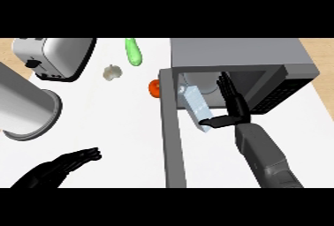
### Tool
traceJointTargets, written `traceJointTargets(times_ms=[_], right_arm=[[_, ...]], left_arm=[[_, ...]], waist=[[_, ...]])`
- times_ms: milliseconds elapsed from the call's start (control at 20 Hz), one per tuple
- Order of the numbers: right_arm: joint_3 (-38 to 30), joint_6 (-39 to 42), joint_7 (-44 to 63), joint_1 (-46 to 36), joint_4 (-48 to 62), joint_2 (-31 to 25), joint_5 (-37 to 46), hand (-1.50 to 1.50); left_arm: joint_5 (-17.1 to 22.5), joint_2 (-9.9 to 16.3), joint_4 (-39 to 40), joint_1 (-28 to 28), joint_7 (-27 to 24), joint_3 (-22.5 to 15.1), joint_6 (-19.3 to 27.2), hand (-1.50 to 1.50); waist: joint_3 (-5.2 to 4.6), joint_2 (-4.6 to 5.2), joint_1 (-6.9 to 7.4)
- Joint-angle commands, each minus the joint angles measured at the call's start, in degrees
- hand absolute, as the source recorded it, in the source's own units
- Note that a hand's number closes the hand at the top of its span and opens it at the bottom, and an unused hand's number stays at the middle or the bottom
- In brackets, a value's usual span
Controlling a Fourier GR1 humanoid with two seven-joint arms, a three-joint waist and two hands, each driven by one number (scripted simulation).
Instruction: Pick up the milk, place it into the microwave and close the microwave
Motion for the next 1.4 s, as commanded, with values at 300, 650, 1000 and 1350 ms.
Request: traceJointTargets(times_ms=[300,650,1000,1350], right_arm=[[4.35,1.25,-3.88,20.00,-11.51,-1.87,1.49,-1.50],[3.68,5.65,-3.38,33.52,-25.12,-7.21,-1.78,-1.50],[3.87,12.89,1.38,50.10,-45.63,-10.37,-8.13,-1.50],[4.63,18.10,2.90,62.60,-65.33,-13.17,-14.22,-1.50]], left_arm=[[-12.30,-0.24,8.07,-5.70,-5.57,-7.28,6.66,1.50],[-22.04,-0.24,12.31,-12.39,-8.71,-12.86,10.32,1.50],[-28.61,-0.24,19.70,-14.02,-16.60,-22.76,17.90,1.50],[-26.28,-0.24,31.01,-20.74,-20.32,-35.77,30.76,1.50]], waist=[[-0.19,-0.50,-2.62],[-0.23,-0.21,-2.66],[-0.14,0.27,-0.72],[-0.10,0.60,-1.12]])
